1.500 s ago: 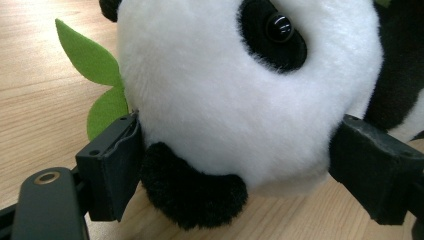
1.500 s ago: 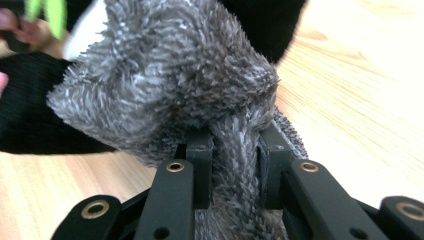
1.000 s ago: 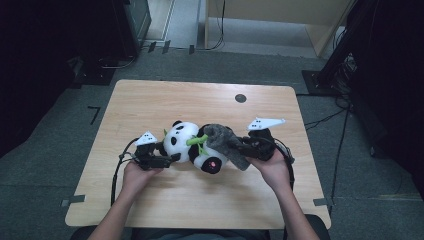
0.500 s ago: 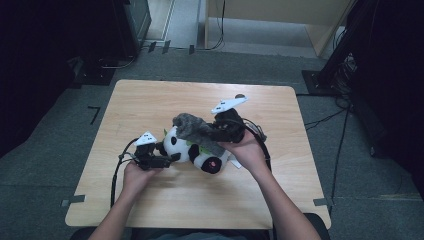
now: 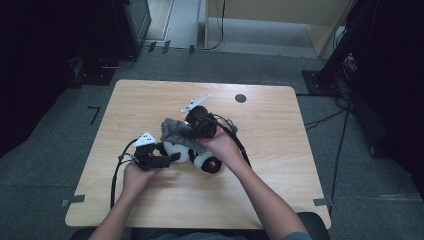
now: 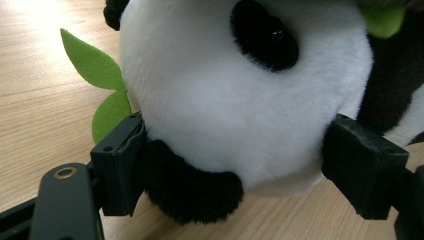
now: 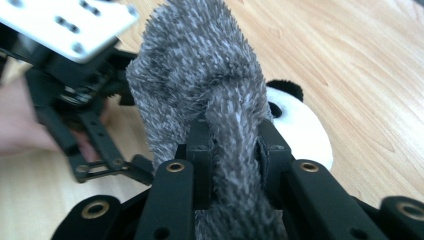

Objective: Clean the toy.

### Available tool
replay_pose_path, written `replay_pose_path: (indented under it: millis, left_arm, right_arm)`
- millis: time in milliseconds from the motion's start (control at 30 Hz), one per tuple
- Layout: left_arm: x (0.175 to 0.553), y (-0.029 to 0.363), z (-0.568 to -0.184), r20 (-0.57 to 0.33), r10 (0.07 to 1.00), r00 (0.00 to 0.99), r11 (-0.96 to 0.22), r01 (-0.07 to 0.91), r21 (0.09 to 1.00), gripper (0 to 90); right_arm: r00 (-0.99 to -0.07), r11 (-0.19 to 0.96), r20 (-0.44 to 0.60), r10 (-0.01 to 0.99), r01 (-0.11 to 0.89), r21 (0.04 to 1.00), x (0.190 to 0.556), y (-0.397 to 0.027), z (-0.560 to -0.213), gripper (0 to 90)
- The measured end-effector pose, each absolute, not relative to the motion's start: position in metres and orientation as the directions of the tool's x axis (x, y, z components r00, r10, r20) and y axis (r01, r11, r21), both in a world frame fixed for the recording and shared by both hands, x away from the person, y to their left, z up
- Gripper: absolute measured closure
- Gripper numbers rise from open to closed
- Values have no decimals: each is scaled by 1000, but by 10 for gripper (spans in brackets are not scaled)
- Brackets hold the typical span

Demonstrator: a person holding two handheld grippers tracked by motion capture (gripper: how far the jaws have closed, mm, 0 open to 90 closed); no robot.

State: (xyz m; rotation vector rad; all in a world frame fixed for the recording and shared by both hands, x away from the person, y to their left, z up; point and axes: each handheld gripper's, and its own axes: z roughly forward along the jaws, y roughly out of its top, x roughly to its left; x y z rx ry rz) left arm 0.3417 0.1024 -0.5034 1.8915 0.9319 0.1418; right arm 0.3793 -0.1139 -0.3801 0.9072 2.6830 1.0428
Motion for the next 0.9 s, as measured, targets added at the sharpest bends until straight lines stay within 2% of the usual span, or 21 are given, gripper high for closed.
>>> replay_pose_path:
  millis: [233, 467, 600, 667, 900]
  left_arm:
    - [341, 102, -503, -288, 659, 695, -220, 545, 809, 200]
    - [342, 102, -503, -291, 660, 693, -214, 545, 811, 214]
    - [342, 102, -503, -296, 662, 689, -208, 548, 810, 220]
    - [341, 102, -502, -289, 667, 687, -216, 550, 807, 232]
    - [342, 101, -501, -301, 674, 674, -189, 552, 812, 293]
  right_arm:
    - [-849, 613, 80, 522, 439, 657, 382, -104, -389, 584]
    - [-869, 626, 96, 486, 423, 655, 380, -98, -390, 755]
    - [-893, 666, 95, 441, 396, 633, 374, -91, -387, 765]
    - [-898, 708, 48, 437, 376, 597, 371, -83, -392, 763]
    - [-881, 723, -6, 473, 384, 574, 374, -80, -392, 760]
